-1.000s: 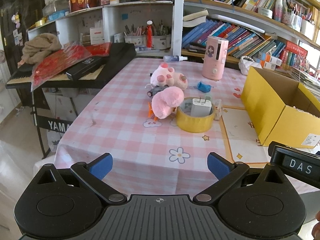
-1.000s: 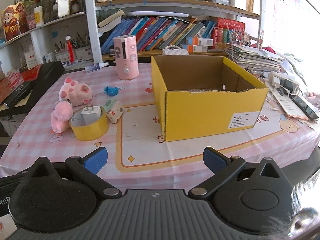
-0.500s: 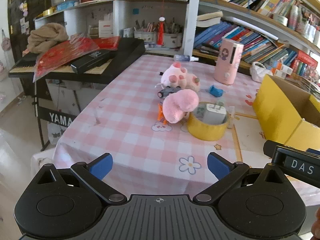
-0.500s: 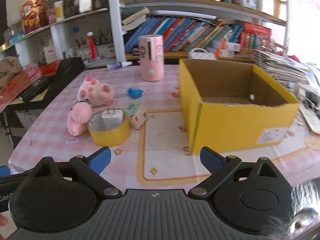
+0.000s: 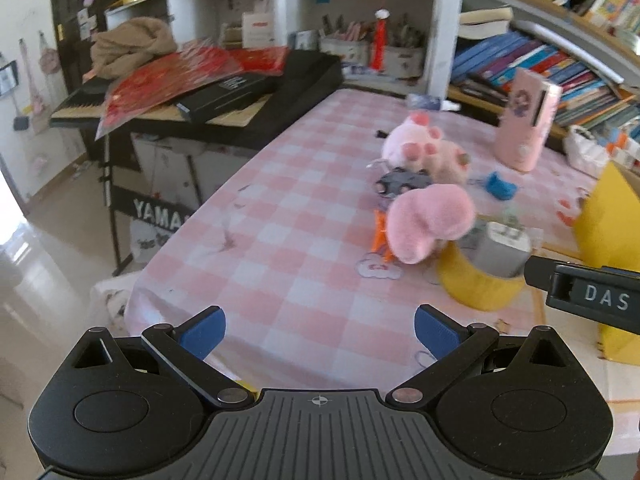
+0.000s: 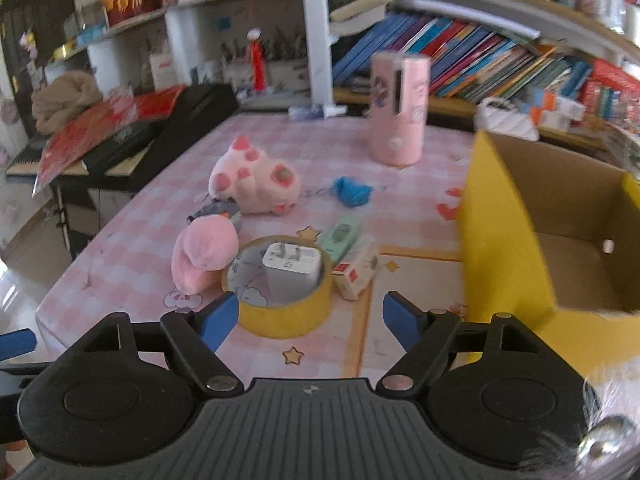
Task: Organize objects
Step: 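Grasp the pink plush with the left tool while the right tool approaches the charger, then grasp the white charger from the tape roll with the right tool, then carry the pink plush and white charger over the yellow box with both tools, then lower into the box and open the left tool while the right tool releases the charger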
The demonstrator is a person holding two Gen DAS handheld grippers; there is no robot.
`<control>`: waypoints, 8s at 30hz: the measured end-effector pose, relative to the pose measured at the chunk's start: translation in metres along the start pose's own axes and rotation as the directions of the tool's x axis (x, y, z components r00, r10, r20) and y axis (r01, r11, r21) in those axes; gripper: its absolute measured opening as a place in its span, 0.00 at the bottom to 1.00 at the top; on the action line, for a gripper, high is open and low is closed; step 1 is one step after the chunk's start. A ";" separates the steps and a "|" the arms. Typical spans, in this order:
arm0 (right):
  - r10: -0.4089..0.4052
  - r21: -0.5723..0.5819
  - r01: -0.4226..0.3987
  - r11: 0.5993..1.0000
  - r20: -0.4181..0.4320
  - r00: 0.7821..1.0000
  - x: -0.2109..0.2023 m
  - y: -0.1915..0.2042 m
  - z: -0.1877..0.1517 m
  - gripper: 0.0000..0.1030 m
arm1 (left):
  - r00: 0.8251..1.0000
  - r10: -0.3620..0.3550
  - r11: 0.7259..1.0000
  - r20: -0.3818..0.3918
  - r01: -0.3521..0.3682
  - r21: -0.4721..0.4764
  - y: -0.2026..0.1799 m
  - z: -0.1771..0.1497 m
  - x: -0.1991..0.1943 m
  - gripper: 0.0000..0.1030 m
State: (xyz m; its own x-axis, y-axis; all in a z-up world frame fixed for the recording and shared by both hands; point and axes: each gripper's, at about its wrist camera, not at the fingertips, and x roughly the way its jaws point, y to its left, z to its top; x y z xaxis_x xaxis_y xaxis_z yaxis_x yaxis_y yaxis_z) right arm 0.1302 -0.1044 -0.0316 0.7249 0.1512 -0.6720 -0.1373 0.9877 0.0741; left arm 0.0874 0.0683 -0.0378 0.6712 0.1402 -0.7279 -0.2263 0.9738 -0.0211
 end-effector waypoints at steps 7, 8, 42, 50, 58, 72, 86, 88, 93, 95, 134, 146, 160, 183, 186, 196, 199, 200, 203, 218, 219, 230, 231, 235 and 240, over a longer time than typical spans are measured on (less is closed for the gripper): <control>0.049 -0.028 -0.053 0.998 -0.120 0.992 0.049 0.006 0.009 0.81 | 0.997 0.061 0.997 -0.038 -0.063 -0.048 0.010 0.005 0.014 0.99; 0.053 -0.035 -0.058 0.998 -0.133 0.990 0.055 0.007 0.010 0.81 | 0.997 0.064 0.997 -0.041 -0.066 -0.051 0.010 0.006 0.015 0.99; 0.141 -0.023 -0.139 0.990 0.127 0.982 0.034 -0.063 0.076 0.23 | 0.997 -0.035 0.999 -0.073 0.037 0.018 -0.057 0.062 0.109 0.62; 0.140 -0.025 -0.138 0.990 0.104 0.985 0.032 -0.067 0.063 0.69 | 0.995 -0.071 0.997 -0.069 0.068 -0.046 -0.045 0.059 0.109 0.44; 0.207 -0.128 -0.215 0.968 -0.071 0.976 0.047 -0.034 0.046 0.79 | 0.997 -0.076 0.991 -0.001 0.076 -0.113 -0.022 0.060 0.074 0.44; 0.138 -0.346 -0.145 0.927 -0.045 0.989 0.074 0.016 0.022 0.57 | 0.997 -0.069 0.991 0.020 0.071 -0.115 0.001 0.049 0.044 0.44; 0.030 -0.401 -0.050 0.915 -0.056 0.998 0.095 0.024 0.011 0.56 | 0.995 -0.092 0.993 0.031 0.094 -0.076 0.000 0.044 0.037 0.44; 0.020 -0.438 -0.042 0.898 -0.055 0.998 0.096 0.028 0.009 0.52 | 0.995 -0.097 0.992 0.036 0.099 -0.074 -0.001 0.045 0.036 0.44; 0.029 -0.470 -0.058 0.881 -0.069 0.997 0.093 0.031 0.004 0.50 | 0.993 -0.108 0.992 0.049 0.111 -0.067 -0.001 0.045 0.032 0.44; 0.033 -0.469 -0.063 0.881 -0.071 0.997 0.094 0.030 0.004 0.49 | 0.993 -0.111 0.991 0.049 0.114 -0.064 -0.001 0.045 0.032 0.44; 0.011 0.008 -0.012 1.000 0.075 0.997 -0.102 -0.012 -0.070 0.42 | 0.920 -0.390 0.911 0.034 0.380 0.158 -0.005 -0.037 -0.068 0.44; -0.163 0.156 0.152 0.976 0.062 0.985 -0.154 -0.045 -0.126 0.42 | 0.844 -0.534 0.794 -0.054 0.523 0.311 -0.055 -0.068 -0.091 0.44; -0.333 0.291 0.309 0.905 0.036 0.942 -0.192 -0.091 -0.150 0.42 | 0.753 -0.645 0.648 -0.130 0.629 0.430 -0.114 -0.080 -0.104 0.44; -0.341 0.305 0.321 0.897 0.016 0.940 -0.177 -0.124 -0.136 0.42 | 0.749 -0.647 0.634 -0.140 0.631 0.448 -0.149 -0.069 -0.092 0.44; -0.340 0.304 0.320 0.897 0.012 0.940 -0.174 -0.127 -0.133 0.42 | 0.750 -0.647 0.634 -0.142 0.631 0.447 -0.150 -0.067 -0.090 0.44; -0.332 0.302 0.317 0.899 0.000 0.943 -0.166 -0.134 -0.129 0.42 | 0.741 -0.658 0.620 -0.135 0.634 0.463 -0.160 -0.066 -0.086 0.44; -0.328 0.307 0.314 0.899 -0.005 0.945 -0.164 -0.138 -0.128 0.42 | 0.741 -0.660 0.616 -0.128 0.630 0.473 -0.163 -0.065 -0.087 0.44; -0.327 0.308 0.313 0.899 -0.006 0.945 -0.163 -0.140 -0.128 0.42 | 0.740 -0.661 0.615 -0.125 0.629 0.475 -0.164 -0.065 -0.088 0.44; -0.325 0.311 0.310 0.898 -0.003 0.946 -0.163 -0.145 -0.126 0.42 | 0.738 -0.666 0.613 -0.109 0.624 0.484 -0.166 -0.063 -0.092 0.44; -0.357 0.278 0.304 0.911 0.163 0.920 -0.177 -0.198 -0.062 0.42 | 0.711 -0.702 0.627 0.043 0.588 0.511 -0.214 -0.022 -0.103 0.44; -0.354 0.273 0.300 0.914 0.175 0.919 -0.177 -0.203 -0.057 0.42 | 0.713 -0.699 0.632 0.050 0.584 0.510 -0.219 -0.019 -0.101 0.44; -0.284 0.188 0.243 0.952 0.233 0.930 -0.148 -0.266 -0.003 0.42 | 0.789 -0.615 0.708 0.009 0.547 0.446 -0.281 0.005 -0.061 0.44; -0.273 0.180 0.235 0.955 0.230 0.934 -0.144 -0.270 0.001 0.42 | 0.797 -0.603 0.714 0.001 0.540 0.445 -0.286 0.006 -0.056 0.44; -0.232 0.146 0.204 0.968 0.209 0.950 -0.123 -0.283 0.014 0.42 | 0.824 -0.566 0.736 -0.028 0.520 0.433 -0.298 0.010 -0.037 0.44; -0.164 0.085 0.152 0.985 0.157 0.974 -0.090 -0.291 0.027 0.42 | 0.863 -0.500 0.761 -0.080 0.481 0.435 -0.312 0.012 -0.013 0.44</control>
State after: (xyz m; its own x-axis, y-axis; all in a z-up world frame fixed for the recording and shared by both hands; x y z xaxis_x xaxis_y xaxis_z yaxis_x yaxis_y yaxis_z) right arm 0.1229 -0.4042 0.0271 0.8343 -0.0082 -0.5512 0.0318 0.9989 0.0333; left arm 0.1573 -0.2354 -0.0135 0.6358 -0.3798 -0.6719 0.4577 0.8865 -0.0680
